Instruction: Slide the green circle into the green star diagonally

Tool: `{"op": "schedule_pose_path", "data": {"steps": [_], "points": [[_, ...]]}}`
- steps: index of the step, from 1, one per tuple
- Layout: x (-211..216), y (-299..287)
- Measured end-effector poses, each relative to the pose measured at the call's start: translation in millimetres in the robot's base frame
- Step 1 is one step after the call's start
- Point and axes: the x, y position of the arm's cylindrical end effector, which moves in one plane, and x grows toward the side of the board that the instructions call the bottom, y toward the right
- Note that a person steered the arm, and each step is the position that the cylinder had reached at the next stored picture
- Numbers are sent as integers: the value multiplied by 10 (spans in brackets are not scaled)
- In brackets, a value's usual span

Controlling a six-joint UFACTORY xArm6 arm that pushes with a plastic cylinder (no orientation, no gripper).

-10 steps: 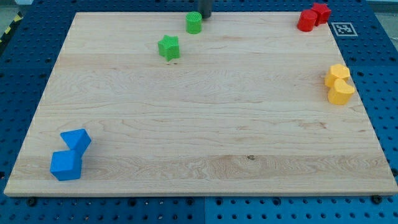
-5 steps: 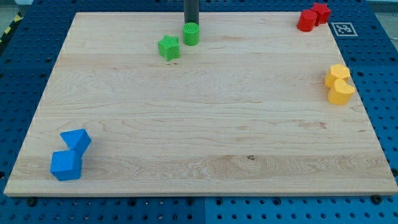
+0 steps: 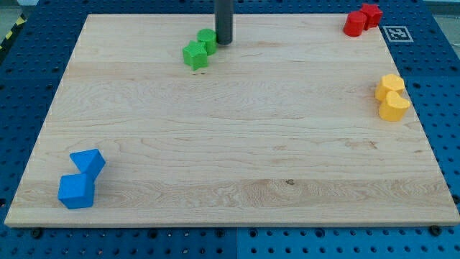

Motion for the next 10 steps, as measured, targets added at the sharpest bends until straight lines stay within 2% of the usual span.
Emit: {"op": "schedule_pose_path", "data": {"steps": [2,3,4,5,6,7,8,10], "points": [[0,-42],[-290,-124],[-378,-617],[-216,-1225],[-31,-1079],[-26,-677],[-26,-542],[-4,-557]]}}
